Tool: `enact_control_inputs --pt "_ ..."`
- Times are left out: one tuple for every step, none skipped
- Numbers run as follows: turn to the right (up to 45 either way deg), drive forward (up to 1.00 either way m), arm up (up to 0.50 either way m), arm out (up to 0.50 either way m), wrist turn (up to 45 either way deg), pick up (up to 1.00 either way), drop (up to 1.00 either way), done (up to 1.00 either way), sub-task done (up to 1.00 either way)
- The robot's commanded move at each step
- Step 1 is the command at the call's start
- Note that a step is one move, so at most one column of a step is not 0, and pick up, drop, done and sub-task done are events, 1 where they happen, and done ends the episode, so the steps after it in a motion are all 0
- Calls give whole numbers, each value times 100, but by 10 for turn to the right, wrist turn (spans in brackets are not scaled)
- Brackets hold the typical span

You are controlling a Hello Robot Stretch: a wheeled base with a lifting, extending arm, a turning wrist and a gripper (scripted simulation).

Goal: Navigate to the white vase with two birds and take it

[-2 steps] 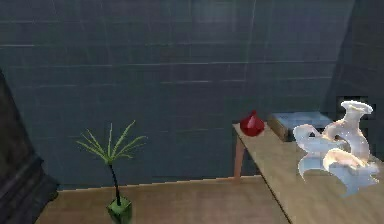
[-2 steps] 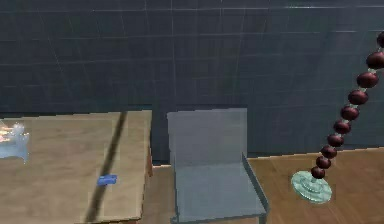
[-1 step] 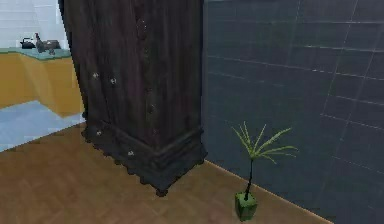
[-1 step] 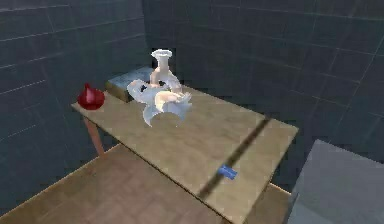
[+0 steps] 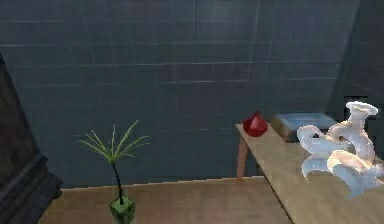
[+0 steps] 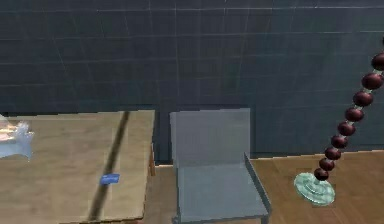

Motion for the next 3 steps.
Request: enact_control_inputs --pt "90 0 0 0 0 0 0 0 0" --pt "0 95 0 0 0 0 0 0 0" --pt "0 0 50 0 0 0 0 0 0"
